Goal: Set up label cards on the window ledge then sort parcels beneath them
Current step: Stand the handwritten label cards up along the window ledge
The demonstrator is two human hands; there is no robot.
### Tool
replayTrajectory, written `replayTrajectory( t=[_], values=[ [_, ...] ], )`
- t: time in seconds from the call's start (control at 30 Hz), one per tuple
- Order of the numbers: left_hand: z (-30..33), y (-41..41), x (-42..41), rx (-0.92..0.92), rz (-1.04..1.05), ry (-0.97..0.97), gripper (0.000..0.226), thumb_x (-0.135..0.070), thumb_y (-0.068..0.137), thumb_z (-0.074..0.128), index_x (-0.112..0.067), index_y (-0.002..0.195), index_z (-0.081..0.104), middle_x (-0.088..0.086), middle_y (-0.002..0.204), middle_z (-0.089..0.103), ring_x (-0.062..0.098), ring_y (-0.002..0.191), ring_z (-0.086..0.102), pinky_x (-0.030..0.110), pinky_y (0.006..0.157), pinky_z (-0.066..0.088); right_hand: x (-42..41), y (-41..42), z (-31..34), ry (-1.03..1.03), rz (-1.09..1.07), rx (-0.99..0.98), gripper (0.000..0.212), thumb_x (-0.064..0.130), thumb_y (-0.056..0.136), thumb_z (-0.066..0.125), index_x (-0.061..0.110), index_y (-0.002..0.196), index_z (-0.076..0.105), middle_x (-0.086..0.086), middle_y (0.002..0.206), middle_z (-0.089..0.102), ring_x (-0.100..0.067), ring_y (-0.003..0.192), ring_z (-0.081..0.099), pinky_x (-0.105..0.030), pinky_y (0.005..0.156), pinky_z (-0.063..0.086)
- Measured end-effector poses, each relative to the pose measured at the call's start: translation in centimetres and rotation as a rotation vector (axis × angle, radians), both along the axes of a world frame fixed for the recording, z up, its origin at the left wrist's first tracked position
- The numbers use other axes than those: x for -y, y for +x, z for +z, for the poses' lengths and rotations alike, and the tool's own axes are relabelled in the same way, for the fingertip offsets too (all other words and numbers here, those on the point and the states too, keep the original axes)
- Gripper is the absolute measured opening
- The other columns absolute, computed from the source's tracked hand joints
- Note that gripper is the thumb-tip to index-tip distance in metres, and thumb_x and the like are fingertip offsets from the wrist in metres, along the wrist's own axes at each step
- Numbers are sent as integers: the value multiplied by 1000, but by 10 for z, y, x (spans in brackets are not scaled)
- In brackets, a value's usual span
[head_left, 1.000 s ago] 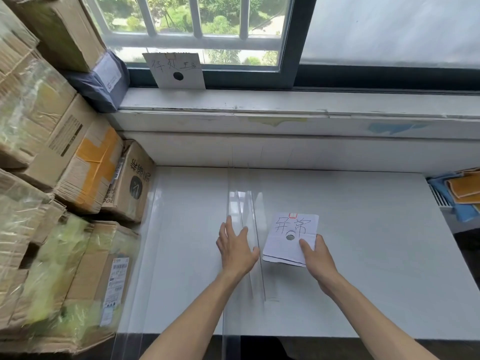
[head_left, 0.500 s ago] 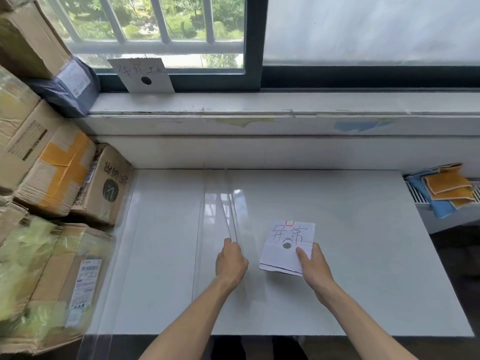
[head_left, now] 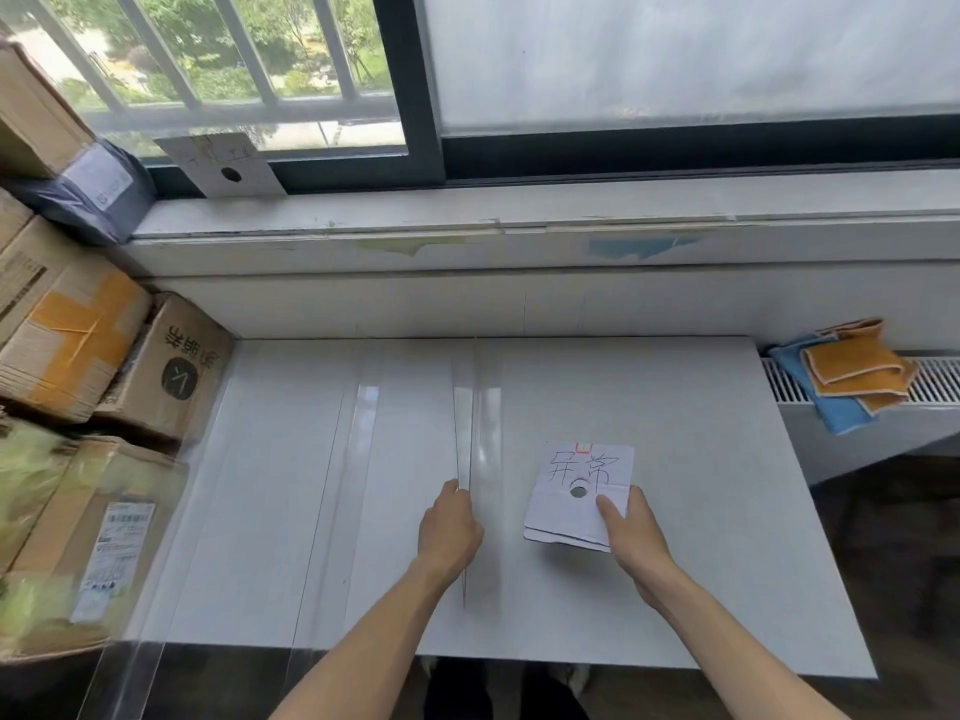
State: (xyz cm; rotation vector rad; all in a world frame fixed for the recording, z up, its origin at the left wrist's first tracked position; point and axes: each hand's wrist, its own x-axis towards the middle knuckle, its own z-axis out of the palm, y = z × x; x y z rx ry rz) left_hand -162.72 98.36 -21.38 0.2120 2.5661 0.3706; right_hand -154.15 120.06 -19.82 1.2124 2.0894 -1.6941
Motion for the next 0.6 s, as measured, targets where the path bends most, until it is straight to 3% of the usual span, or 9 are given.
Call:
replayTrajectory(
  t=[0.23, 0.6],
  values=[
    [-1, 0, -19, -26, -7, 34, 31, -1, 84, 46, -16, 67, 25, 9, 111, 48, 35, 79, 51, 32, 61, 30, -13, -5, -5, -6, 14, 13, 18, 27, 103, 48, 25, 120, 49, 7, 114, 62, -20, 106, 59, -35, 83, 46],
    [-1, -22, -26, 5, -41, 61, 8, -2, 86, 45, -8, 82, 42, 9, 114, 49, 31, 74, 47, 36, 64, 40, -11, -26, 2, 31, -2, -1, 19, 26, 103, 49, 23, 122, 50, 7, 113, 63, -17, 104, 60, -33, 80, 46]
  ],
)
